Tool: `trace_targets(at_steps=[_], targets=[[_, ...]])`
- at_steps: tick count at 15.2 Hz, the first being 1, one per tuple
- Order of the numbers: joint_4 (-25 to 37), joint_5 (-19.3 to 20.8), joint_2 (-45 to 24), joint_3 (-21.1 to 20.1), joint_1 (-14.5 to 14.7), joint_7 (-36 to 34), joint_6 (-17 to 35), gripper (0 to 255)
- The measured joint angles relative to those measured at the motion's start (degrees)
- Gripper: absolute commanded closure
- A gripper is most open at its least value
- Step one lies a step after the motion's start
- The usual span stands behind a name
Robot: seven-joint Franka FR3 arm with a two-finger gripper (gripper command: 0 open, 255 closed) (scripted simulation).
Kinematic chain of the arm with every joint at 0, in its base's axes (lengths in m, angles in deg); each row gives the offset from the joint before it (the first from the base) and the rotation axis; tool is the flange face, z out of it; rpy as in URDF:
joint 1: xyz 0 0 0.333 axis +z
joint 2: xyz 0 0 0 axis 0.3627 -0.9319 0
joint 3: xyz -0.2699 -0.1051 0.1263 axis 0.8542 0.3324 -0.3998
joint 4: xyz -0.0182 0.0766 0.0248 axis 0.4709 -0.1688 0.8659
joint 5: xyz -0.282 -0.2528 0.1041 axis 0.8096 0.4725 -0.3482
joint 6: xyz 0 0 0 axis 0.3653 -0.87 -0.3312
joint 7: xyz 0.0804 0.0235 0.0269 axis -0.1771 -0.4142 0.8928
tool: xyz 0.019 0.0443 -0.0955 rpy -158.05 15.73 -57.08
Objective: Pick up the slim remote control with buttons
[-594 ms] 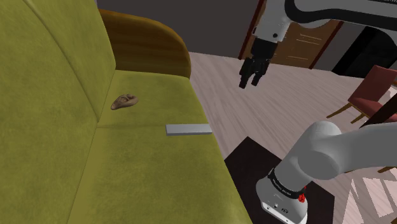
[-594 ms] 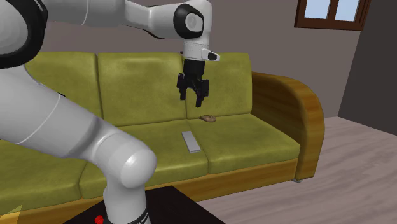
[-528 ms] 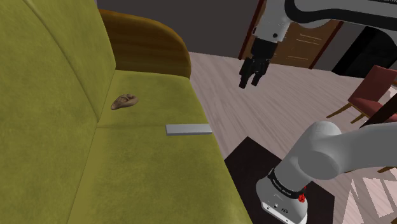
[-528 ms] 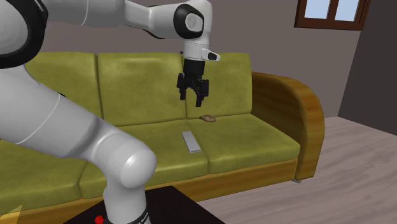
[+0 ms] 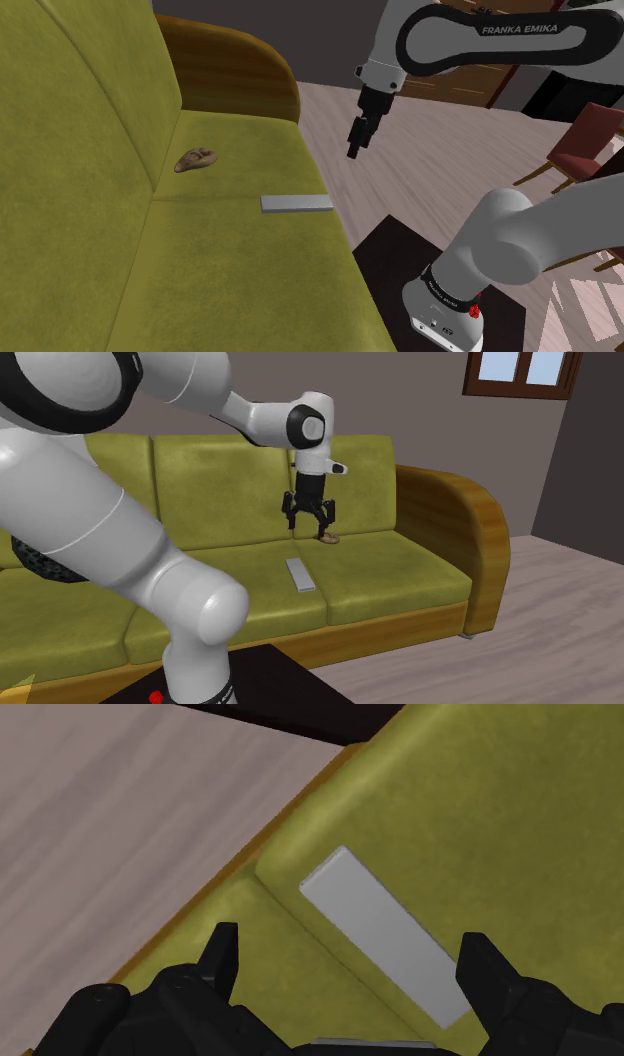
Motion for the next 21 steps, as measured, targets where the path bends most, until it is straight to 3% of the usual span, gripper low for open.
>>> trace_targets(at_steps=[5, 14, 21], targets=[[-2.29, 0.11, -7.28, -1.17, 3.98, 7.59, 10.47, 0], [-1.07, 1.01, -24.01, -3.54, 9.78, 20.97, 27.78, 0], [-2.94, 1.16, -28.64, -3.83, 10.25, 22.59, 34.55, 0]])
